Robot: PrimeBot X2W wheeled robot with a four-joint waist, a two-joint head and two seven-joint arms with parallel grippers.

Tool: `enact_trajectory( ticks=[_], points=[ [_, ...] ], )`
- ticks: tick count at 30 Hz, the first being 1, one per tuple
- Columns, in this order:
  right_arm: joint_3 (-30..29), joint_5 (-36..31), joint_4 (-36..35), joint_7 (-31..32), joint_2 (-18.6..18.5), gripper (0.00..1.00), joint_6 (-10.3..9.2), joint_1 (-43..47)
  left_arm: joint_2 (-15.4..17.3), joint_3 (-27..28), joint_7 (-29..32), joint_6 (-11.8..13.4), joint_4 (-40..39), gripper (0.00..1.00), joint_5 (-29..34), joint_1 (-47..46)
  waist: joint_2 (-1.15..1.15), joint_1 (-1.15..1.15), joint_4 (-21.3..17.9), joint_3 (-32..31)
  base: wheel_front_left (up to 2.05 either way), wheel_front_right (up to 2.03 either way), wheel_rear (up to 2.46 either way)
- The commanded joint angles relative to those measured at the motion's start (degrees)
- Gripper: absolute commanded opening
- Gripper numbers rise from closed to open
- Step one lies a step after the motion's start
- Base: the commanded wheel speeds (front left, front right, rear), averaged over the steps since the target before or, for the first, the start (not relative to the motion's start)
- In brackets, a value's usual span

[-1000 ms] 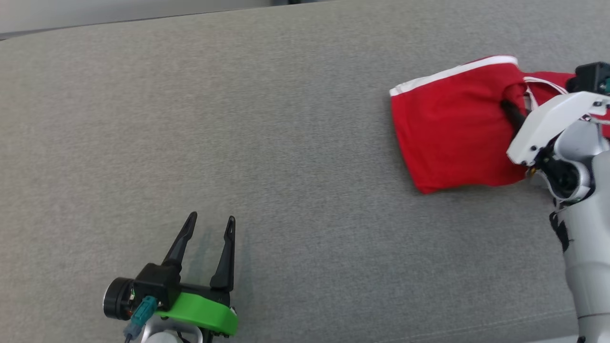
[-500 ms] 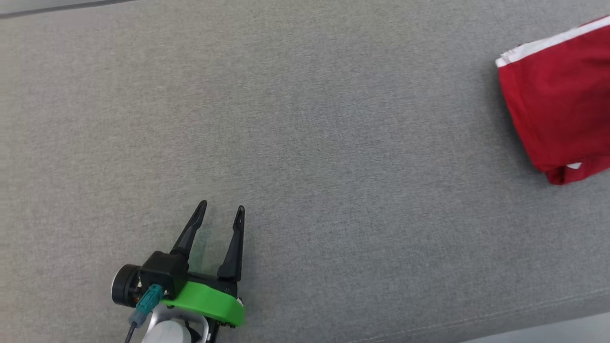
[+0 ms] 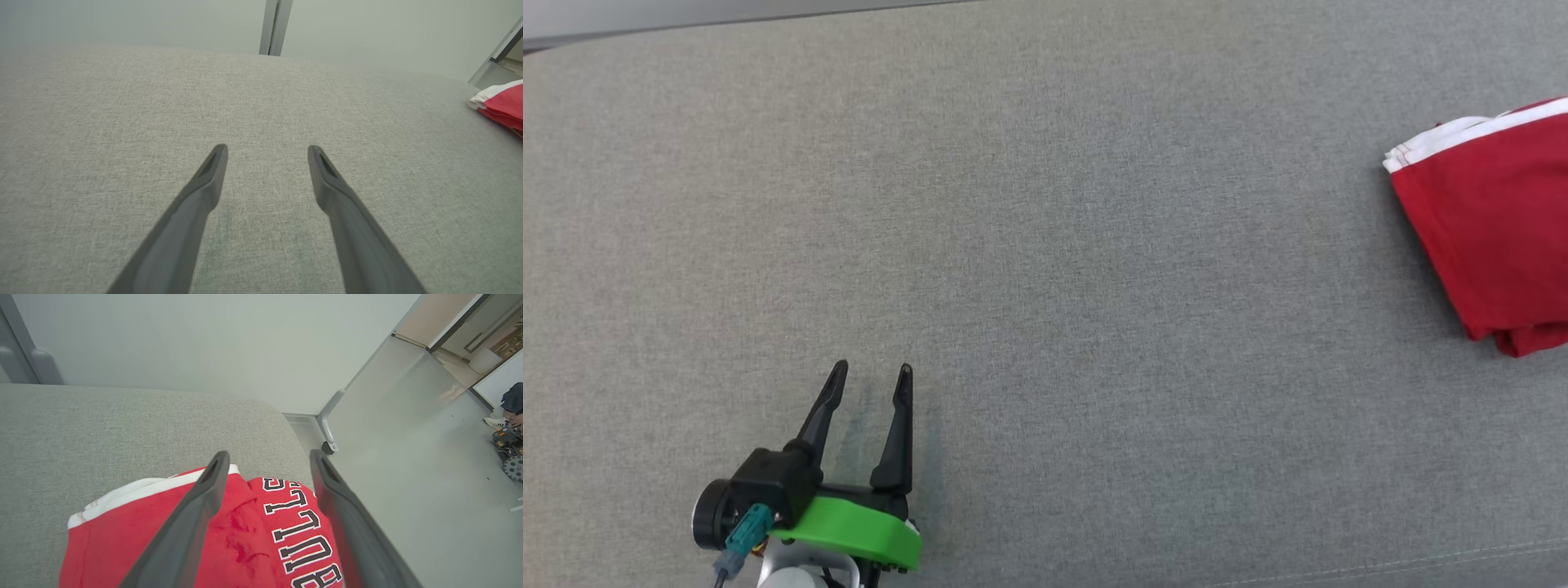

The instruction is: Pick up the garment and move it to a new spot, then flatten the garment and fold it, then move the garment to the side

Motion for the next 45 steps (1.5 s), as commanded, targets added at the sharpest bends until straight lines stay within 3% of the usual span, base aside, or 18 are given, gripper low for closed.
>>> enact_trajectory(
  ticks=[1, 9, 13, 19, 22, 30, 37, 38, 45],
  points=[
    [1.1, 0.9, -1.3, -1.8, 0.0, 1.0, -0.09, 3.0, 0.2, 0.4, -0.2, 0.5, -0.3, 1.0, -0.7, 1.4, 0.0, 0.0, 0.2, -3.1, 0.0, 0.0, 0.0],
    [3.7, 6.8, -12.0, -13.2, 3.0, 1.0, -0.09, 16.6, 0.2, 3.0, -0.2, 2.8, -2.1, 1.0, -0.2, 6.9, 0.0, 0.0, 0.9, -11.3, 0.0, 0.0, 0.0],
    [3.5, 6.7, -15.9, -20.0, 7.5, 1.0, -0.09, 26.0, 0.2, 4.6, -0.2, 3.7, -2.1, 1.0, 1.4, 9.7, 0.0, 0.0, 1.3, -14.7, 0.0, 0.0, 0.0],
    [2.7, 5.9, -15.2, -30.4, 16.4, 1.0, -0.09, 37.1, 0.2, 6.8, -0.2, 3.7, -1.9, 1.0, 2.9, 12.1, 0.0, 0.0, 1.0, -17.6, 0.0, 0.0, 0.0],
    [4.7, 4.3, -12.4, -35.1, 18.6, 1.0, -0.09, 39.9, 0.2, 8.3, -0.2, 3.5, -1.9, 1.0, 3.4, 12.0, 0.0, 0.0, 0.7, -18.1, 0.0, 0.0, 0.0],
    [9.6, 4.1, -8.0, -37.8, 21.4, 1.0, -0.09, 42.4, 0.2, 8.9, -0.2, 2.7, -2.3, 1.0, 3.1, 11.9, 0.0, 0.0, 0.2, -18.6, 0.0, 0.0, 0.0],
    [10.9, 4.3, -9.9, -37.8, 21.7, 1.0, -0.09, 43.1, 0.2, 7.5, -0.2, 3.2, -2.3, 1.0, 2.0, 12.0, 0.0, 0.0, 0.2, -18.7, 0.0, 0.0, 0.0],
    [11.0, 4.3, -10.2, -37.6, 21.8, 0.0, 0.0, 42.4, 0.0, 7.4, 0.0, 3.0, -2.2, 0.0, 1.9, 11.7, 0.0, 0.0, 0.3, -18.7, 0.0, 0.0, 0.0],
    [10.2, 8.9, -8.3, -35.7, 22.1, 0.0, 0.01, 41.2, -0.1, 7.7, 1.5, 2.8, -0.5, 0.0, -2.5, 11.0, 0.0, 0.0, 0.3, -18.7, 0.0, 0.0, 0.0]
  ],
)
